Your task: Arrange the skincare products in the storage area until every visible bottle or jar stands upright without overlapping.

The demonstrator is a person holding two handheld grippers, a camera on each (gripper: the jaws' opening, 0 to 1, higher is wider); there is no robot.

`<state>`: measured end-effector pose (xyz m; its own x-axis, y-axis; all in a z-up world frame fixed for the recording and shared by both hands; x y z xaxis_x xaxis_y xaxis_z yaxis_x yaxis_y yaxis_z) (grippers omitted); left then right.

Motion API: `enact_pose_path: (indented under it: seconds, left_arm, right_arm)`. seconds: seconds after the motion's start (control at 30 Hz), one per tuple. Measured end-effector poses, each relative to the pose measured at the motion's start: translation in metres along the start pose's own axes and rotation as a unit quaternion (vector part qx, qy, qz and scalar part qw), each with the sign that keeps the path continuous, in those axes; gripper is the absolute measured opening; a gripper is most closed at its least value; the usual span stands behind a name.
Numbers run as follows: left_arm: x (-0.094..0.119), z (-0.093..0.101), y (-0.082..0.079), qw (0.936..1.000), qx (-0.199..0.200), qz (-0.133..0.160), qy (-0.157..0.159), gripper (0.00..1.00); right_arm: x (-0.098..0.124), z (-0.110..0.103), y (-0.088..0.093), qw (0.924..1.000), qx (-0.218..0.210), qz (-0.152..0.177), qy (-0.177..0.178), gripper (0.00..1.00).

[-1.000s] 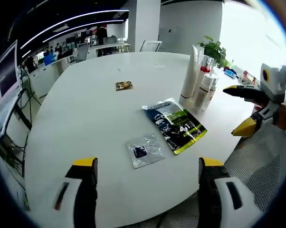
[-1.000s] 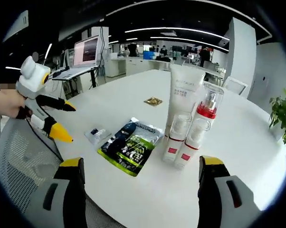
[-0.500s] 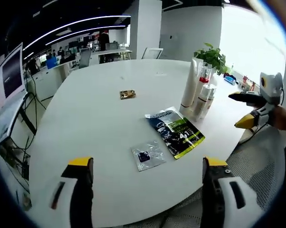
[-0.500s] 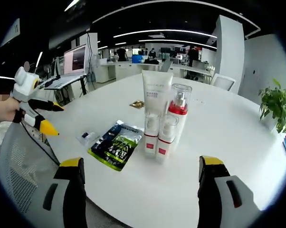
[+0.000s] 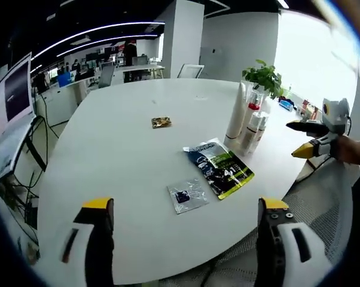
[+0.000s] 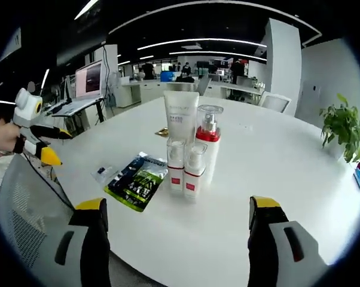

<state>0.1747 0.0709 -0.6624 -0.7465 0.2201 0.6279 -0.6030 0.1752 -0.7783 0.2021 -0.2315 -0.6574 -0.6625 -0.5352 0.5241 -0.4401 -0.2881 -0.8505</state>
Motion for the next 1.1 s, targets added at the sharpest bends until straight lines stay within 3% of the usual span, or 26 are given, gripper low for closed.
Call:
enact_pose_path:
  seconds: [0.77,1.1]
  left_arm:
    - [-0.006,-0.007,-0.005,0.9999,-0.004,-0.010,-0.006,0.99]
    - [-0.018,-0.005,-0.011,0.9993,-0.023,-0.029,-0.003,0.99]
  right_arm:
    - [-0.003,-0.002,0.008,0.9996,-0.019,-0.022,-0.005,0.93]
    - [-0.003,-0.003,0.012,0.9989,-0.033,-0.032,-0.010,0.93]
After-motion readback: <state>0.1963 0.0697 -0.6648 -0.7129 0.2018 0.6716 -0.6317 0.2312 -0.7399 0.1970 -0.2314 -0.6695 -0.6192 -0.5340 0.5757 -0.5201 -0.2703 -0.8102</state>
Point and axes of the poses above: the point that each gripper's makers call its tool centre point, and the gripper's own axes: x roughly backward along the fingers, z roughly to its right, y roughly out of its underside, the point moved 2 cm from there along x, roughly backward along the fingers, and after that the axes turned 8 degrees about -y, right-handed, at the moved point
